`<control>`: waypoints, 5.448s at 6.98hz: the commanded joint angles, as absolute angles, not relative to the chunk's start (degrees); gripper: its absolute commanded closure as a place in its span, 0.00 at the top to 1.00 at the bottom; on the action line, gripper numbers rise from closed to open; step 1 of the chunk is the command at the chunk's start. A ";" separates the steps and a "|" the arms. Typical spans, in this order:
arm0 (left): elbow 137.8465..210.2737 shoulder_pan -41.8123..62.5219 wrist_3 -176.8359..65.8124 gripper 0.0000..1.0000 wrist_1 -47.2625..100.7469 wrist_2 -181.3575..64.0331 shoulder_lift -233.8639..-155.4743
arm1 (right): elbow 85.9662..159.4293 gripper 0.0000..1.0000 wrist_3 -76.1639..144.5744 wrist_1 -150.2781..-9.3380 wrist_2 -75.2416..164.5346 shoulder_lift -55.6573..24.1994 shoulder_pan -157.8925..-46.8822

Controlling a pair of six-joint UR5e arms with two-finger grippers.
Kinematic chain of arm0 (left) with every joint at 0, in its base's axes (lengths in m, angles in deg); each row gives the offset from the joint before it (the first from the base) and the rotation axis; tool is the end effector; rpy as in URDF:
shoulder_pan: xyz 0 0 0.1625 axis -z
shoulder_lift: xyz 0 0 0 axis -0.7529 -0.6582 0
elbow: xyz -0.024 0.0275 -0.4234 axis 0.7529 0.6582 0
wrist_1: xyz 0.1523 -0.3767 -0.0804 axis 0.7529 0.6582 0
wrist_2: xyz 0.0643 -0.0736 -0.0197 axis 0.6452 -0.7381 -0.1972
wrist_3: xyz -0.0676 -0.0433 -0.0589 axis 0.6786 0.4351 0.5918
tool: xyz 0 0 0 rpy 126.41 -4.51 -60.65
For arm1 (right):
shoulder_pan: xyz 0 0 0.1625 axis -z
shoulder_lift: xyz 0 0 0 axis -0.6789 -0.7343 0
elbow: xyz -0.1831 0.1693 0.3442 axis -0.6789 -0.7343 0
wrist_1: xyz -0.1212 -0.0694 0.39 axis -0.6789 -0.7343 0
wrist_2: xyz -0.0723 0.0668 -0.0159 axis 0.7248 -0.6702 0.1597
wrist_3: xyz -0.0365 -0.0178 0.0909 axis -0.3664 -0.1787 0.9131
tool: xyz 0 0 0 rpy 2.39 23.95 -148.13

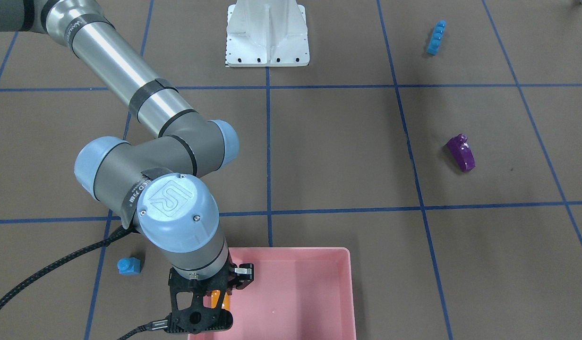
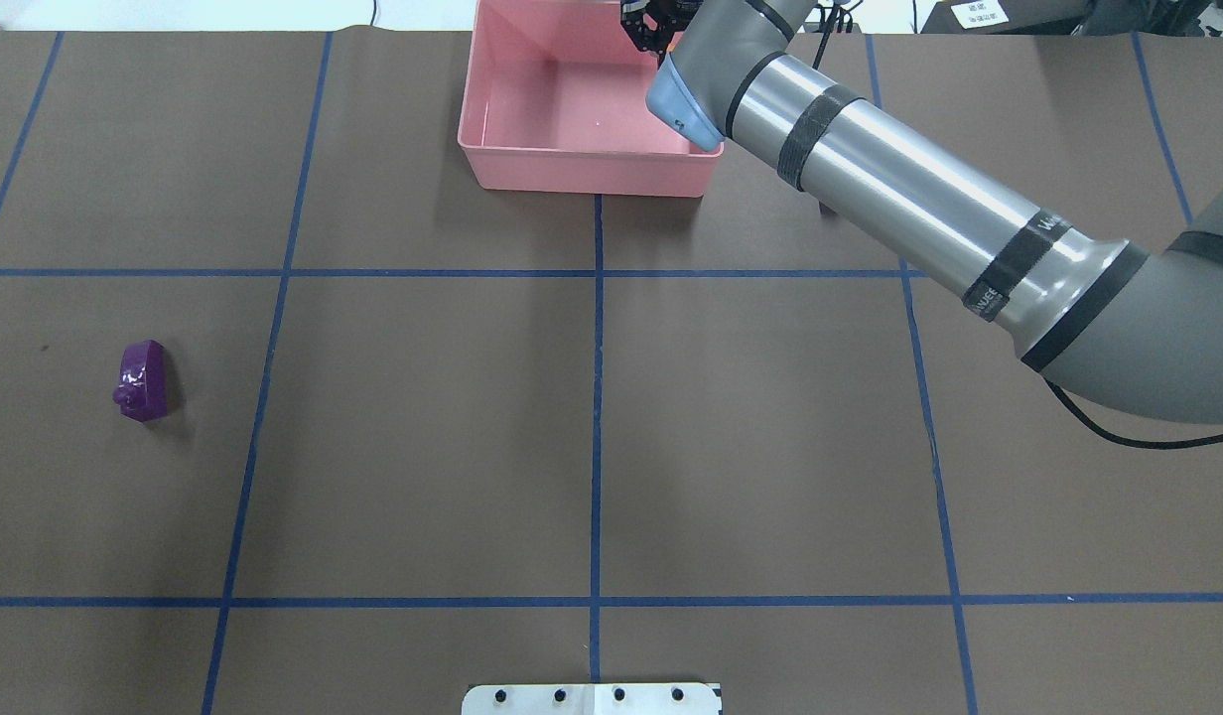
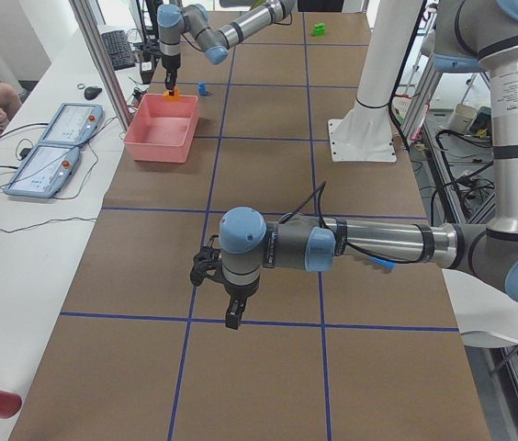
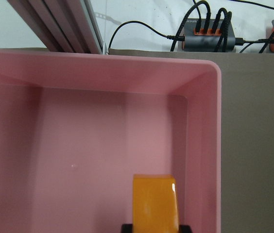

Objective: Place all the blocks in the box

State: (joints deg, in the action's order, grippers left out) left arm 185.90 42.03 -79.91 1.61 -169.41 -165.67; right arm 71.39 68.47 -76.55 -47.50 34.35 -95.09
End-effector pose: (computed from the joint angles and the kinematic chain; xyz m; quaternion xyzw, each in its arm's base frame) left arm -0.0728 -0.4262 0.6240 0.0700 0.3554 0.0857 0.9281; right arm -0.4769 -0.7666 0.1686 0.0864 -0.3712 0.0340 0.9239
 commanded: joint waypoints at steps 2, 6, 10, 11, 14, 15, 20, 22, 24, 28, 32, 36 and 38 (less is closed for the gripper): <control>185.92 41.95 -79.91 1.00 1.61 -169.40 -165.67 | 71.27 0.99 68.77 -76.36 -47.29 34.13 -94.79; 185.49 39.16 -78.52 1.00 2.91 -169.49 -170.74 | 77.74 0.99 68.33 -79.15 -50.26 32.12 -97.50; 185.05 29.34 -63.52 1.00 14.59 -170.81 -170.42 | 104.52 0.99 65.45 -87.60 -53.27 13.62 -100.06; 185.13 25.03 -54.77 1.00 17.83 -170.55 -170.50 | 111.55 0.99 62.99 -87.96 -53.36 6.77 -100.23; 185.04 11.77 -25.14 1.00 26.38 -162.79 -171.12 | 126.44 0.99 56.57 -87.35 -56.24 -10.39 -101.81; 184.96 6.76 -18.45 1.00 26.65 -156.63 -171.21 | 128.30 0.99 53.59 -86.91 -56.17 -14.35 -101.91; 183.56 -0.23 -8.45 1.00 26.74 -155.08 -173.76 | 129.37 0.99 52.60 -86.91 -55.99 -16.15 -102.43; 183.03 -0.24 -8.63 0.55 26.74 -155.08 -174.19 | 129.37 0.99 52.60 -86.91 -55.91 -16.15 -102.35; 182.67 -0.32 -8.72 0.27 26.48 -155.08 -174.37 | 129.37 0.99 52.60 -86.91 -55.91 -16.15 -102.35; 186.61 -0.24 -8.63 0.00 26.13 -155.34 -176.99 | 129.37 0.99 52.60 -86.91 -55.91 -16.15 -102.35; 185.42 0.03 -8.54 0.00 25.69 -150.42 -196.46 | 129.37 0.99 52.68 -86.91 -55.91 -16.23 -102.35; 160.68 2.92 -7.84 0.00 25.60 -150.16 -220.81 | 129.28 0.99 52.68 -86.91 -55.82 -16.23 -102.35; 143.99 4.95 -8.01 0.00 25.95 -150.07 -233.12 | 129.28 0.99 52.77 -86.91 -55.82 -16.23 -102.26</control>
